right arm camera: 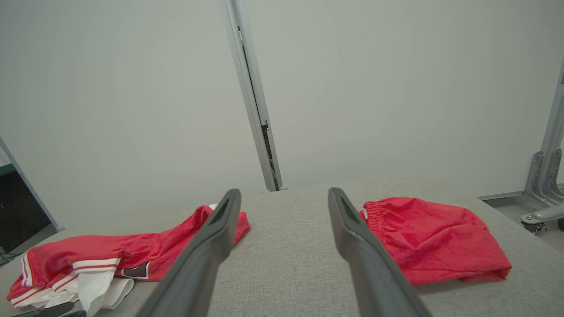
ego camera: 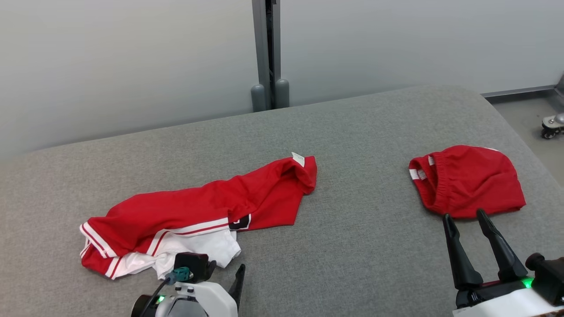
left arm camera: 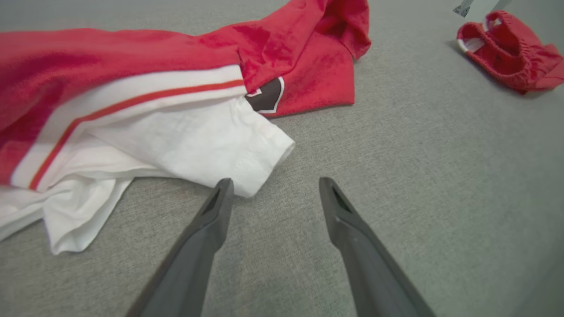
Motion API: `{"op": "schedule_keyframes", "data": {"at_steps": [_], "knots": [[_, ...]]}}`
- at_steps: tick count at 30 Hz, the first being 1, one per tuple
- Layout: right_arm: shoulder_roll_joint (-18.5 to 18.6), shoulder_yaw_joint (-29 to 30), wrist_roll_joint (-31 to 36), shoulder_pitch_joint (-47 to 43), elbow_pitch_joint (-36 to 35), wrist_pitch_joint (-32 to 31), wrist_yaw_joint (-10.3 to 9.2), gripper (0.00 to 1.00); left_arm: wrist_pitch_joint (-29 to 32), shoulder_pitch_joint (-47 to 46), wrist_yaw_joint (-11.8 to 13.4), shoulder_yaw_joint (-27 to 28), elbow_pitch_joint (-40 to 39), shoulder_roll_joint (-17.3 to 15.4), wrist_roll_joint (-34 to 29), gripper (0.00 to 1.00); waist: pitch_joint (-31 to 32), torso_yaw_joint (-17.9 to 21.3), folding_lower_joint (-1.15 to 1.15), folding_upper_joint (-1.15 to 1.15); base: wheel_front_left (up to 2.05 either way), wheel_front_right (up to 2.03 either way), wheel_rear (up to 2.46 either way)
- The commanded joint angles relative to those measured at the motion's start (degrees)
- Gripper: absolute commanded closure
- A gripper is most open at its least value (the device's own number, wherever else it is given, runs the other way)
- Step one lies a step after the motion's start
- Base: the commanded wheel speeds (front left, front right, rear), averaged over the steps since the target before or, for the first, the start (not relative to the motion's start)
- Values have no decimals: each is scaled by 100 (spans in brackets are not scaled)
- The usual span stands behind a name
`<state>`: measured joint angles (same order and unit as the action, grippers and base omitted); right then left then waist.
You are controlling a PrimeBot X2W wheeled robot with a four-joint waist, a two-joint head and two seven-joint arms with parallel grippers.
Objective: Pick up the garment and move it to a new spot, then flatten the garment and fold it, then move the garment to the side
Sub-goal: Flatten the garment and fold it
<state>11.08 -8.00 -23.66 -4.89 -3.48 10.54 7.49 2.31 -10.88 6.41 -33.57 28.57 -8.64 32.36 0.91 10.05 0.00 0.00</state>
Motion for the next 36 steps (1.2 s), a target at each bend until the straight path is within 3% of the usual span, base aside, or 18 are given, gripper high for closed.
{"op": "schedule_keyframes", "data": {"at_steps": [1, 7, 10, 11, 12, 13, 14, 24, 32, 36], "knots": [[20, -7, 38, 82, -17, 1, 3, 0, -24, -124, 50, 34, 141, -30, -15, 0, -50, 97, 0, 0, 0, 0, 0], [18, -39, 51, 103, 7, 19, 3, 0, -145, -481, 322, 119, 830, 27, -120, 0, -111, 275, 0, 0, 0, 0, 0], [28, -41, 45, 118, 32, 42, 3, 0, -152, -621, 294, 132, 1090, 62, -84, 0, -121, 302, 0, 0, 0, 0, 0], [30, -37, 38, 127, 47, 51, 3, 0, -132, -674, 285, 128, 1161, 67, -74, 20, -119, 301, 0, 0, 0, 0, 0], [26, -36, 35, 138, 65, 53, 3, 0, -86, -720, 268, 127, 1232, 80, -50, 52, -115, 297, 0, 0, 0, 0, 0], [21, -35, 35, 144, 84, 59, 3, 0, -43, -764, 258, 122, 1290, 93, -45, 68, -104, 288, 0, 0, 0, 0, 0], [17, -39, 33, 150, 99, 62, 3, 0, 5, -810, 239, 114, 1337, 96, -34, 100, -93, 276, 0, 0, 0, 0, 0], [13, -19, 51, 92, 141, 63, 3, 0, 1267, -1193, -124, -101, 1438, 71, 192, 100, 57, 39, 0, 0, 0, 0, 0], [-22, 106, 22, -73, 110, 115, 3, 0, 1557, -1189, -30, -106, 562, -235, 144, 100, 171, -371, 0, 0, 0, 0, 0], [-51, 132, -19, -152, 146, 143, 3, 0, 1920, -941, 83, -132, -379, -667, 87, 100, 228, -664, 0, 0, 0, 0, 0]]}}
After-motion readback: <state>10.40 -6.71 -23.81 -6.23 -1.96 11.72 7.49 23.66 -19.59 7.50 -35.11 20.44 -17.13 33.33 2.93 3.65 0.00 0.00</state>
